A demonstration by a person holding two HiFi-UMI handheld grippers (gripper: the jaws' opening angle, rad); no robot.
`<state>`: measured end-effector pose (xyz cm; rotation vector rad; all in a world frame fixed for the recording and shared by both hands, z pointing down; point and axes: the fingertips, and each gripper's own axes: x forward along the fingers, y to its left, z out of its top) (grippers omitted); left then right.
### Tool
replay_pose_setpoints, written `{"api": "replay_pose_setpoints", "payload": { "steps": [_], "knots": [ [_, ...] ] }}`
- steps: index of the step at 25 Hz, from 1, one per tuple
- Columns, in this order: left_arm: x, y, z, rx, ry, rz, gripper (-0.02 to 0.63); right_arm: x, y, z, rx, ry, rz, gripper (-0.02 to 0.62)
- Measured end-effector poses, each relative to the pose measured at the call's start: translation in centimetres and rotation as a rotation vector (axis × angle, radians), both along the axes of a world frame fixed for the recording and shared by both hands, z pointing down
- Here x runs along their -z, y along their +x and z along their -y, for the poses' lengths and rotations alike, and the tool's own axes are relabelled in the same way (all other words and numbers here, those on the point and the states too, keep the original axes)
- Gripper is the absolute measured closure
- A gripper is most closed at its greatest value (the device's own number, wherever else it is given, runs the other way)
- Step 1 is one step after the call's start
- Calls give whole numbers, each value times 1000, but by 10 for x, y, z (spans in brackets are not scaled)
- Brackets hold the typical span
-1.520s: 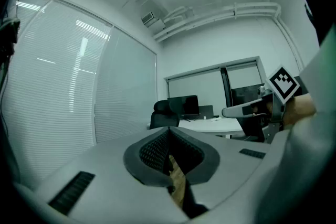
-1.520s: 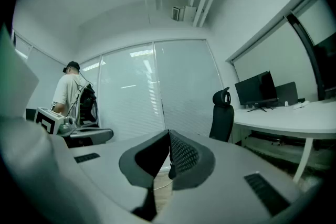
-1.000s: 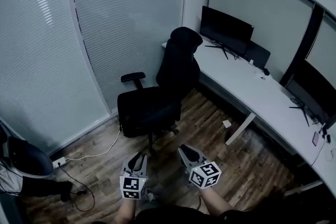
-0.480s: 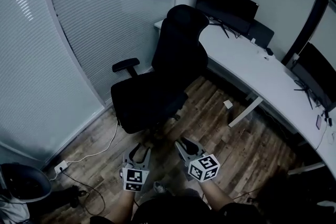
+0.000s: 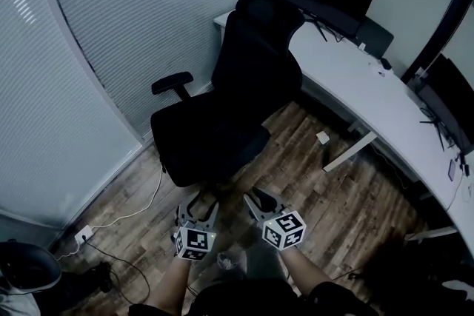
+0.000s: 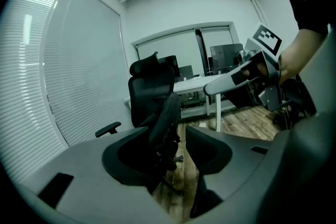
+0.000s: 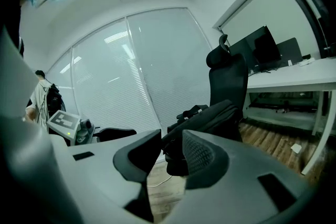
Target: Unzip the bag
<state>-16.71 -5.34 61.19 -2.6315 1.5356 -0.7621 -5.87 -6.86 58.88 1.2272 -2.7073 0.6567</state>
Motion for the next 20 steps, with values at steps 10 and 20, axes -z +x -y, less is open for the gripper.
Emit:
{"api": "replay_pose_setpoints", "payload": {
  "steps": [10, 20],
  "knots": [
    [-42, 2, 40, -47, -19, 155, 367, -51, -9, 34, 148, -61, -29, 486],
    [-77, 9, 71, -139, 20, 335, 341, -95, -35, 54, 274, -78, -10, 486]
  ]
}}
